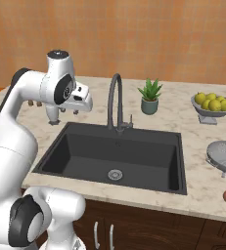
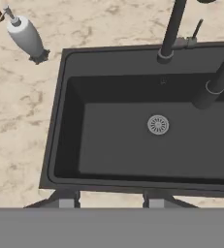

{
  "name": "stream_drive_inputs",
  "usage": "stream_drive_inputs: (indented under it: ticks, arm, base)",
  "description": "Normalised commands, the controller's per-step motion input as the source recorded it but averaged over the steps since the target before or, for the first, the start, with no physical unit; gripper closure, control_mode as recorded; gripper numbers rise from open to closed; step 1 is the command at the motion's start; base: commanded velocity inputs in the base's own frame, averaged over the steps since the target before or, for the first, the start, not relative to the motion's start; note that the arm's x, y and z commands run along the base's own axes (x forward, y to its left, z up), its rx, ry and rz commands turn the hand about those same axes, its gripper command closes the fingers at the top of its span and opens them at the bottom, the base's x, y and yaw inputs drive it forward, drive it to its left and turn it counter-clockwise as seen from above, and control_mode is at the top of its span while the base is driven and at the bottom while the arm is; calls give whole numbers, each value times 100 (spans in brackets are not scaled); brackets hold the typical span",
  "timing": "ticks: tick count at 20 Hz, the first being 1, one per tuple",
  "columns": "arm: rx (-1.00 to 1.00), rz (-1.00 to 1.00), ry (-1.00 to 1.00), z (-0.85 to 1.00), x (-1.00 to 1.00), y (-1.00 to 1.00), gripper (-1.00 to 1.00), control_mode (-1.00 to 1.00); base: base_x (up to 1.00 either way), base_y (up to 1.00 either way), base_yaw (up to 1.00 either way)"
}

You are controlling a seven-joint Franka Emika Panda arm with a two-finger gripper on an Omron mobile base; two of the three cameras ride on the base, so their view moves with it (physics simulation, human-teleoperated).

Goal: Put the colander in the sink, put the peach, apple in the colander, and turn on the sink faucet and pour water over the colander.

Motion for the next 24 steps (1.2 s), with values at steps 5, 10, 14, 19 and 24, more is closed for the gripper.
stream_drive_inputs:
  ticks: [5, 10, 14, 19, 24]
  arm:
    - [8, -7, -3, 0, -1, -31, -100, -100]
    - [3, -27, 6, -2, 0, -89, -100, -100]
    - [0, -31, 7, 0, 5, -73, -100, -100]
    - [2, -30, 8, 0, 23, -83, -100, -100]
    - [5, -31, 7, 0, 28, -98, -100, -100]
  base:
    - [0, 0, 0]
    - [0, 0, 0]
    - [0, 0, 0]
    - [0, 0, 0]
    - [0, 0, 0]
